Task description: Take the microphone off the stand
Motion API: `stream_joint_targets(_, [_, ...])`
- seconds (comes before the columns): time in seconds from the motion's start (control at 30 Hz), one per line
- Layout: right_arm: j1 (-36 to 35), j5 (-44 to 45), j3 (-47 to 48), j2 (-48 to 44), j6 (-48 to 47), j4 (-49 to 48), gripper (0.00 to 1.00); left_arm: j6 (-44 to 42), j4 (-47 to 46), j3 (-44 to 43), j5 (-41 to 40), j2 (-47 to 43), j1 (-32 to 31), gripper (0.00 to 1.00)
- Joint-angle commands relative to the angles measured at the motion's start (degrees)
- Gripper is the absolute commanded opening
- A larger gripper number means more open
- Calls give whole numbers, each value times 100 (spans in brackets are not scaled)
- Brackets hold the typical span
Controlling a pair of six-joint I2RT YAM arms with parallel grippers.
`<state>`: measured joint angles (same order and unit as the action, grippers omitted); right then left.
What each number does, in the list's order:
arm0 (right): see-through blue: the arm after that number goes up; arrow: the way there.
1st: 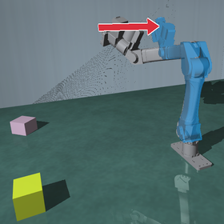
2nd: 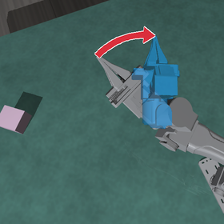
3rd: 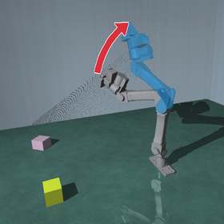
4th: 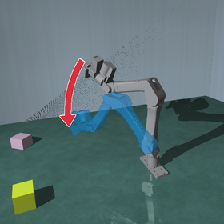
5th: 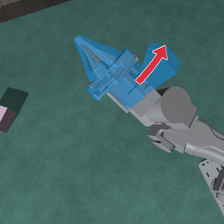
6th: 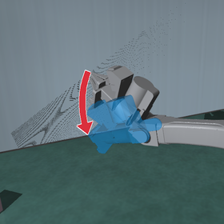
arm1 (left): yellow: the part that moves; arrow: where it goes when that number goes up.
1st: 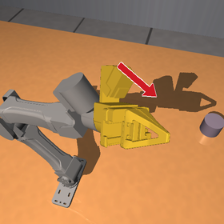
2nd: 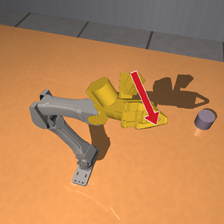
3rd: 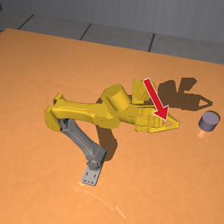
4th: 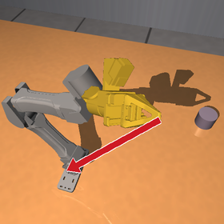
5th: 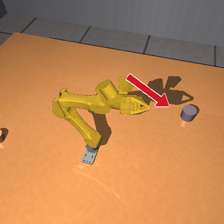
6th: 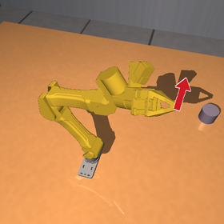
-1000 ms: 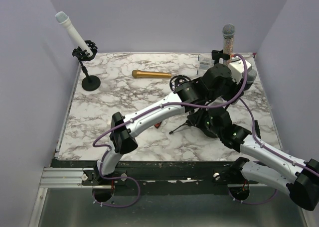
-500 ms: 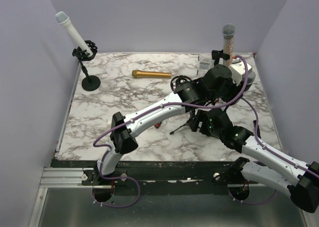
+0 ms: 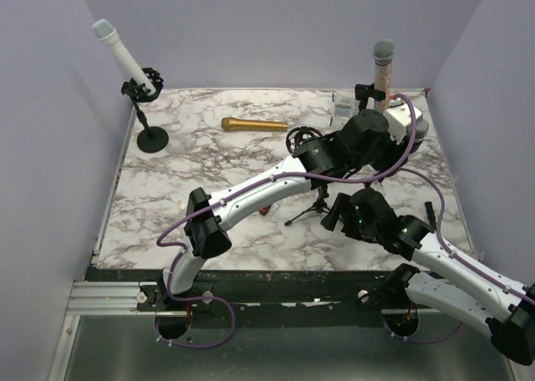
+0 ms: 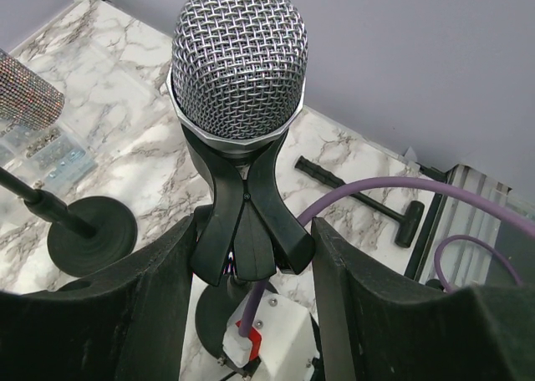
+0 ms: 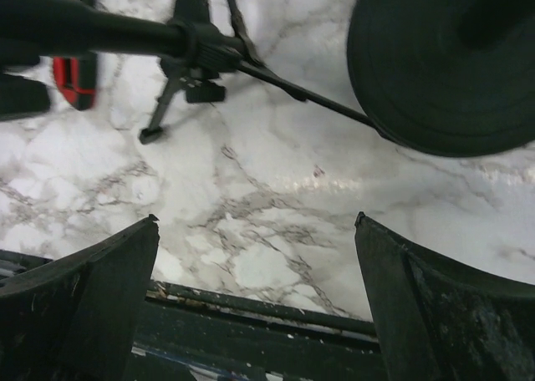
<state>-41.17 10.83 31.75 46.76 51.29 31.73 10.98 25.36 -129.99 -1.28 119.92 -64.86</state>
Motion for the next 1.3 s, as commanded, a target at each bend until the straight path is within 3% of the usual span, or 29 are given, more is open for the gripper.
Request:
stream_joint_targets(0.0, [14,-145,188,-6,620,1132,100,44,-192,229,-22,-305,-26,40])
stream_joint_targets(0.27, [18,552,908,-1296,1384,2487,99,71,-360,813,-170,-665,-24,42])
stream_joint_targets(0.57, [17,2889,1378,-2020,2099,2642,85,62,-363,1035,-221,-825,-27,43])
stream_joint_targets(0.87, [14,4260,-193,-1985,-380,-826,84,77,-361,1077,-205,-830,-4,43])
stream_joint_targets(0.93, [14,4228,-772,-2115,-1273,-2057,79,112,-377,1088,-189,-821,0,43])
stream_joint_targets(1.1, [13,3228,-2011,-2318,-3445,-5251,77,166,-418,1130,-118,-826,11,43])
stream_joint_targets(1.17, [15,3579,-2188,-2124,-3626,-5697,77,200,-420,1134,-86,-829,21,43])
stream_joint_targets(1.27, [13,3929,-2421,-1664,-3960,-6544,67,233,-458,1152,-35,-830,40,43])
